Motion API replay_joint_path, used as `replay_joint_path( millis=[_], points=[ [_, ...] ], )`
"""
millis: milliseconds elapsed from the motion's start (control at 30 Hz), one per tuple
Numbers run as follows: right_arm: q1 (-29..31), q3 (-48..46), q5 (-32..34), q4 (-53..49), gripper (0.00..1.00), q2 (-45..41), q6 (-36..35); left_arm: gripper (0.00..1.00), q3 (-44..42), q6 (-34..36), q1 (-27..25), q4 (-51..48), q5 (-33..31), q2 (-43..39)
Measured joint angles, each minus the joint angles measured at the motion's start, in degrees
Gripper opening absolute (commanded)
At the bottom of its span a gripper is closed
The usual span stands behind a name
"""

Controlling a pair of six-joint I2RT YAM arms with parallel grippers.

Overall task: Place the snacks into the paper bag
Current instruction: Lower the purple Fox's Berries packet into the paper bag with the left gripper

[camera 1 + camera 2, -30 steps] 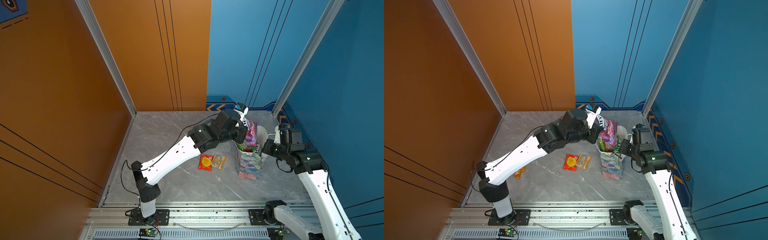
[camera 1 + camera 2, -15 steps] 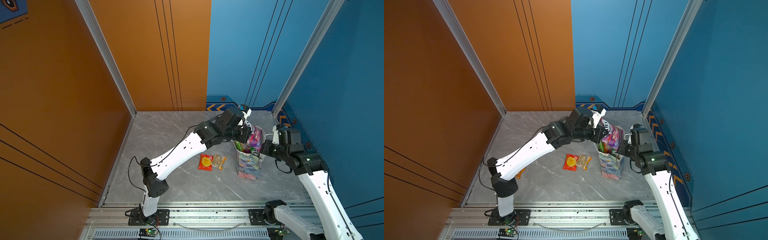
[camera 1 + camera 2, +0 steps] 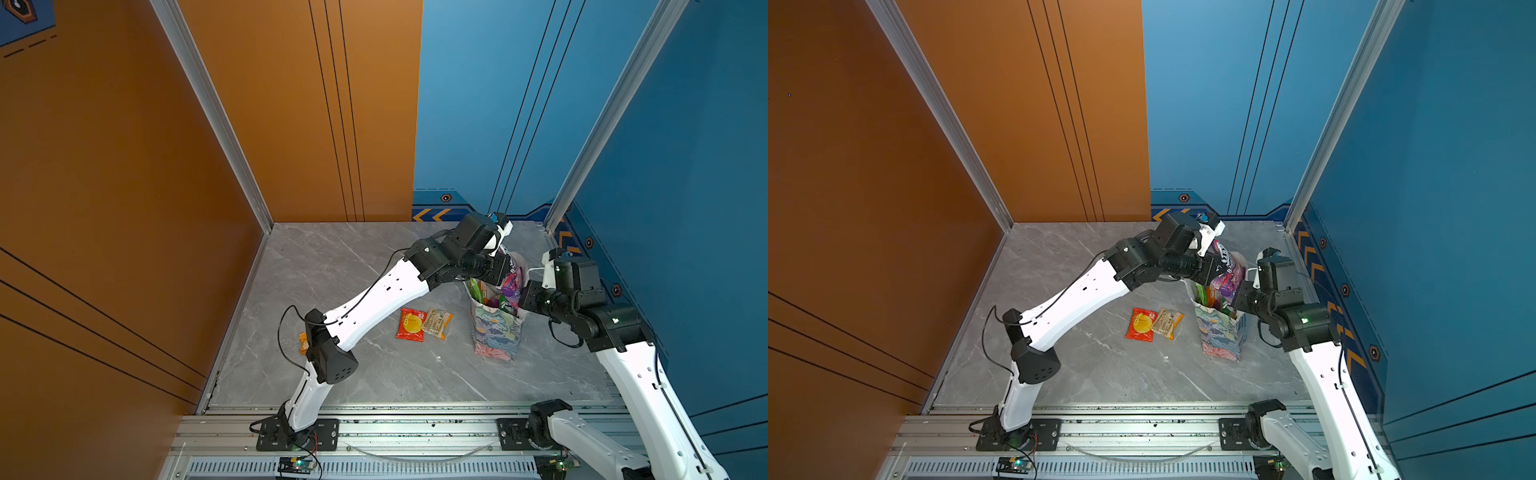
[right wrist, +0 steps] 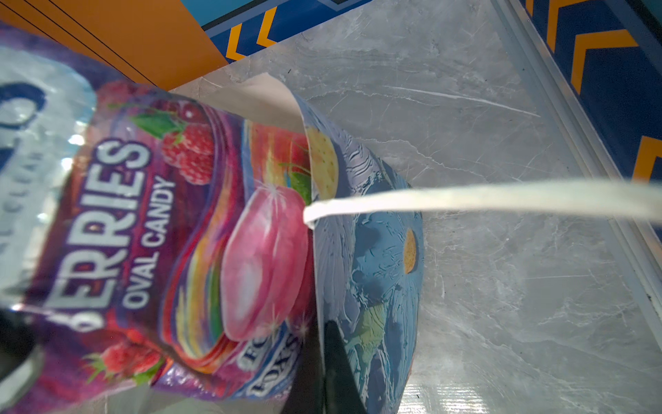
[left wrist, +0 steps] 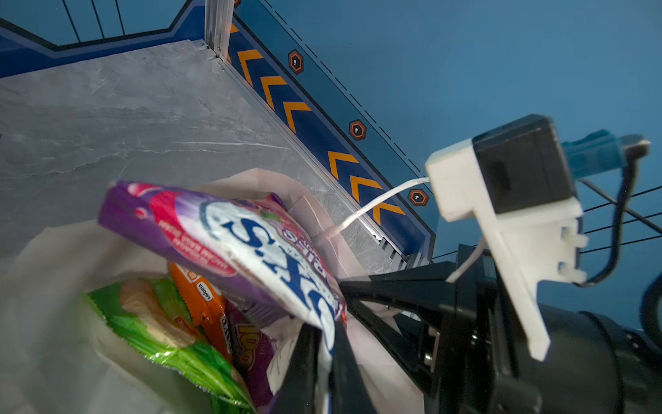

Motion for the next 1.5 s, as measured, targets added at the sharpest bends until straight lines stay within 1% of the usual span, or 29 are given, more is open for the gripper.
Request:
replay_joint_path(
  millis=[133, 333, 700, 967, 1367, 1500],
  points=[
    [0.2, 0.0, 0.66, -0.02, 0.0, 0.0, 0.0, 0.0, 2.6, 1.05, 0.0, -0.94, 1.68, 2.16],
    [0.2, 0.0, 1.05, -0.02, 0.0, 0.0, 0.0, 0.0, 4.17, 2.1, 0.0, -1.92, 4.15, 4.76],
    [0.2, 0.0, 1.07, 0.07, 0.0, 0.0, 0.11, 0.0, 10.08, 2.12, -0.04, -6.8, 6.93, 11.45],
    [0.22, 0.0, 1.09, 0.07, 0.0, 0.0, 0.2, 0.0, 12.02, 2.1, -0.74, -8.04, 7.19, 12.96],
    [0.24, 0.0, 2.97, -0.11, 0.0, -0.02, 0.22, 0.0, 18.12, 2.1, -2.27, -8.24, 9.07, 19.39],
    [0.24, 0.0, 3.67, -0.09, 0.0, -0.07, 0.22, 0.0, 19.17, 2.08, -2.32, -8.33, 9.09, 20.06]
  ],
)
